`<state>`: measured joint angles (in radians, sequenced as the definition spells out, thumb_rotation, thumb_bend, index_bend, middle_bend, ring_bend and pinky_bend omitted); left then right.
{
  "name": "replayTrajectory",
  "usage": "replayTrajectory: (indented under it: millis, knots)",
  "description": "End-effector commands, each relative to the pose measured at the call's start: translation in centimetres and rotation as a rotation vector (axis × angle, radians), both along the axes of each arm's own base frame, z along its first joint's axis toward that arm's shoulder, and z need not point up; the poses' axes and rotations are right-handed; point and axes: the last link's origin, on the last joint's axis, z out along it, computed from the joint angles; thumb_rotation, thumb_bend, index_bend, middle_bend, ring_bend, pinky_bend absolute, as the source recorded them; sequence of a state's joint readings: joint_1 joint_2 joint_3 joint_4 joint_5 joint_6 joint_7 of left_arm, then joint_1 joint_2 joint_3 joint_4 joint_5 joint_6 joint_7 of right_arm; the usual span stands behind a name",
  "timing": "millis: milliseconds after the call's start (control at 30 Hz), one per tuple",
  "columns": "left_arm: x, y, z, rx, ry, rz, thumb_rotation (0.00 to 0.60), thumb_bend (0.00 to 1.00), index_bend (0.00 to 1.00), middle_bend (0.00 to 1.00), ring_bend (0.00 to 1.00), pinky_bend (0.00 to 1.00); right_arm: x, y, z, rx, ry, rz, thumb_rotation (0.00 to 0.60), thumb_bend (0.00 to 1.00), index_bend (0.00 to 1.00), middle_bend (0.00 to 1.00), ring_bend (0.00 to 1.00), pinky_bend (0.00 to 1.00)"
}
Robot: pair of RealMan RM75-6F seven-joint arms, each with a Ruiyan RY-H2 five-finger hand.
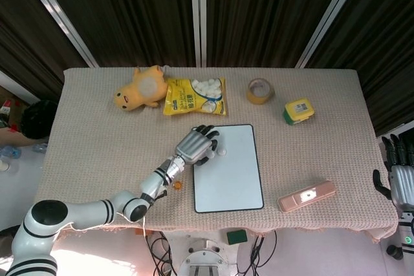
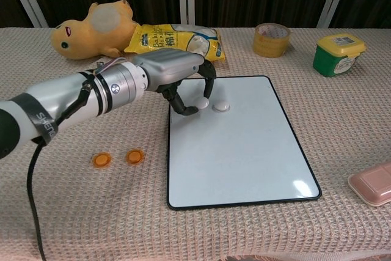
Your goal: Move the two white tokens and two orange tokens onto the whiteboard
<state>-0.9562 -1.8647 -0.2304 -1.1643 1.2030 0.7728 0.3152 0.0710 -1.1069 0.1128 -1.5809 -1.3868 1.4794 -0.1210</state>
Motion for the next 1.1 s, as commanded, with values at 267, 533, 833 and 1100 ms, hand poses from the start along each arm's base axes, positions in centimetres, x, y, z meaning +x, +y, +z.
replayTrajectory:
  millis: [267,533,833,1100]
  knots:
    - [0.1,0.1,-0.7,-0.005,0.029,0.013,0.600,0.31,0.52,0.16,0.06,0.16,-0.3,0.1,0.3,-0.005,-0.005,-0.007,0.600,0.48,0.00,0.00,0.00,0.00]
    - [0.3,0.2,-0.6,0.015,0.019,0.019,0.600,0.31,0.52,0.16,0.07,0.16,-0.2,0.3,0.4,-0.003,0.003,-0.006,0.600,0.48,0.00,0.00,0.00,0.00]
    - [0.1,0.2,-1.1,0.012,0.042,0.017,0.600,0.31,0.52,0.16,0.07,0.16,-0.2,0.2,0.3,0.000,0.003,-0.007,0.600,0.48,0.00,0.00,0.00,0.00]
    - [0.2,0.4,-1.4,0.008,0.031,0.029,0.600,0.31,0.52,0.17,0.07,0.16,-0.4,0.3,0.2,0.003,0.001,-0.014,0.600,0.48,0.00,0.00,0.00,0.00]
